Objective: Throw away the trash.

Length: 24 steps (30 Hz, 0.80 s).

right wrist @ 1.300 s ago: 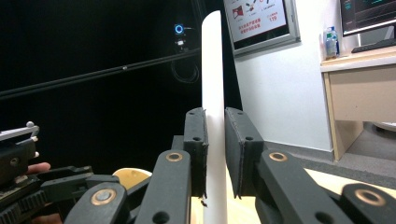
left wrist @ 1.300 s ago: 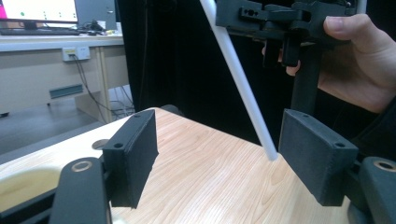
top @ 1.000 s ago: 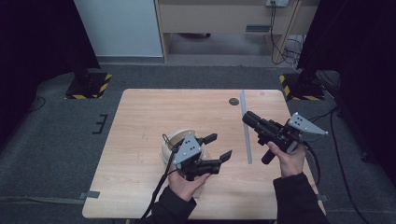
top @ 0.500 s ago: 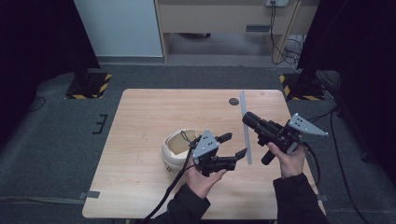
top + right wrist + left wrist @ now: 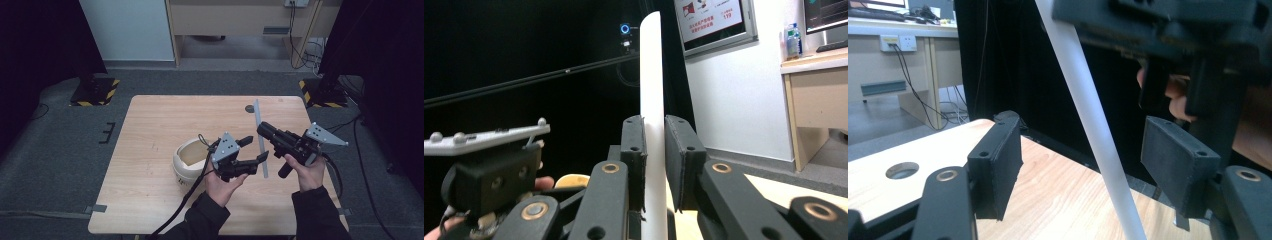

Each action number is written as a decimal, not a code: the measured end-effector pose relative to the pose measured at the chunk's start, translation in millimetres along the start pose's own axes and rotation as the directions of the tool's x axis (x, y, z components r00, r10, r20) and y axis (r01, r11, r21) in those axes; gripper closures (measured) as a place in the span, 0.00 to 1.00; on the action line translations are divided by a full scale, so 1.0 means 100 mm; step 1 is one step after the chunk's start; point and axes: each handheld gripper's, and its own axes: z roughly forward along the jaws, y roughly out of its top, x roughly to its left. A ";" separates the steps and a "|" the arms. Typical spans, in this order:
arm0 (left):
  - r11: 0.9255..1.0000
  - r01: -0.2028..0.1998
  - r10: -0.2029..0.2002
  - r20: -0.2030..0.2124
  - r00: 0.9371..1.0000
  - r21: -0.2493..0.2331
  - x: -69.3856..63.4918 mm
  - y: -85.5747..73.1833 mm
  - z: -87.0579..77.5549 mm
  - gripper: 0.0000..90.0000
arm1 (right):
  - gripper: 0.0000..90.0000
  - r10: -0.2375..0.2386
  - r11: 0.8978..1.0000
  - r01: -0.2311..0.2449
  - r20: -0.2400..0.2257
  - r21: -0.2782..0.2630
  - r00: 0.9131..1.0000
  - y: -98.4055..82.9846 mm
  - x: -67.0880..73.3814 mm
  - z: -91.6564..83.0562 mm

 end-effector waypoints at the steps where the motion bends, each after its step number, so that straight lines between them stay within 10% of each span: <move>1: 1.000 0.004 -0.004 -0.001 1.000 -0.003 0.01 0.01 0.00 0.37 | 0.88 0.001 1.000 -0.001 -0.002 0.001 1.000 0.00 0.00 0.00; 16: 0.998 0.057 -0.058 0.043 0.997 0.018 0.01 0.01 0.05 0.81 | 0.88 0.011 1.000 -0.010 -0.023 0.013 1.000 -0.04 0.02 0.04; 24: 0.997 0.070 -0.071 0.044 0.997 0.016 0.04 0.05 -0.01 0.89 | 0.80 0.037 0.999 -0.037 -0.045 -0.011 0.998 0.02 0.01 -0.01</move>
